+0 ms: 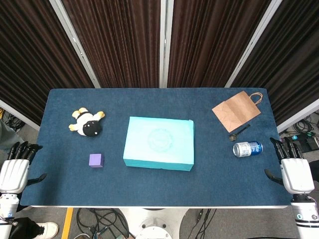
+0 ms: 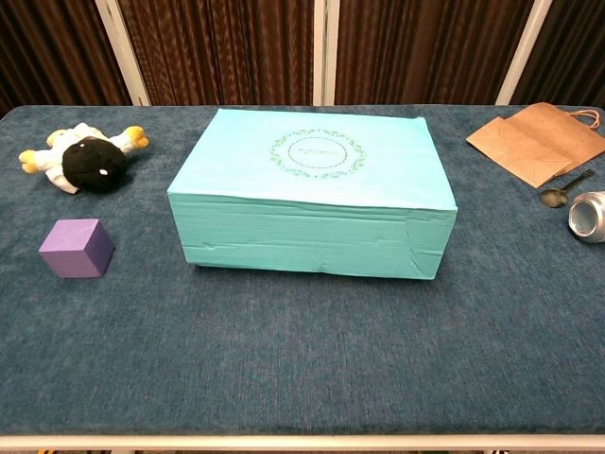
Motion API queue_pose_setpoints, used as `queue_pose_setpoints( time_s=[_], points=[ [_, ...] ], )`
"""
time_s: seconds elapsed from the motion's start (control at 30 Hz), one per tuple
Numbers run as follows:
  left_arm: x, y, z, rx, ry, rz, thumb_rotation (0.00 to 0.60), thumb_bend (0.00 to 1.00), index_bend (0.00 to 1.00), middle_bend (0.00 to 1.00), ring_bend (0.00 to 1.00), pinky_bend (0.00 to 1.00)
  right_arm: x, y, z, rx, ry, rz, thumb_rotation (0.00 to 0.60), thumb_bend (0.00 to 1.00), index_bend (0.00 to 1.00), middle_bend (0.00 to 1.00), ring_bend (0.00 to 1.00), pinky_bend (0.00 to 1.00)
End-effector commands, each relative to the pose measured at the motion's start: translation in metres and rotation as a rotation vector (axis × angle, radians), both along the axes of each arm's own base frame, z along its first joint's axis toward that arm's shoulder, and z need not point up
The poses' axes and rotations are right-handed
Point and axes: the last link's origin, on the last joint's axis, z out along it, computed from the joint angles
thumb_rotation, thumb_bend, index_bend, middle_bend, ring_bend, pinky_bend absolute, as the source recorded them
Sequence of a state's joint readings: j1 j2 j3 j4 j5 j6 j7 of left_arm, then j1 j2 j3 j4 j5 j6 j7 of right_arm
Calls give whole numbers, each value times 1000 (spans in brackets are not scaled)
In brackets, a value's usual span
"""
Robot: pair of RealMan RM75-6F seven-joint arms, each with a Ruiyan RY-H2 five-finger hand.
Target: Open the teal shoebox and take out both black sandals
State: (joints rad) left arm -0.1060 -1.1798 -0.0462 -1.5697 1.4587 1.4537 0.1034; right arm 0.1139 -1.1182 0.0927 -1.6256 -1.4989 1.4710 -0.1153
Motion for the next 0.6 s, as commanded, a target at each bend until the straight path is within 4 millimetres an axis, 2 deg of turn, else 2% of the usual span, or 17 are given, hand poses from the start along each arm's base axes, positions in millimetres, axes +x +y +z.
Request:
queue_pose_setpoints(
  time_s=[0.03, 0.2, 0.33, 0.43, 0.6],
  points=[
    [-1, 0, -1, 2, -3, 1, 600, 0, 190, 166, 70, 43, 0, -1, 0, 4, 0, 1, 600, 71, 68, 165, 12, 117],
    [0, 0, -2, 6, -3, -1, 600, 0, 191, 166, 70, 44, 2, -7, -3, 34, 1, 17, 600, 72, 67, 165, 12, 117],
    [1, -1, -1, 14, -5, -7, 600, 0, 190, 166, 70, 44, 10, -24, -9, 100, 26, 66, 600, 71, 67, 166, 12, 116],
    [3, -1, -1, 15, -7, -13, 600, 0, 191, 166, 70, 44, 23, -49, -19, 166, 59, 128, 600, 71, 67, 167, 12, 116],
    [4, -3, 0, 22, -11, -11, 600, 0, 191, 166, 70, 44, 47, -97, -49, 277, 94, 228, 600, 71, 67, 172, 11, 116]
  ],
)
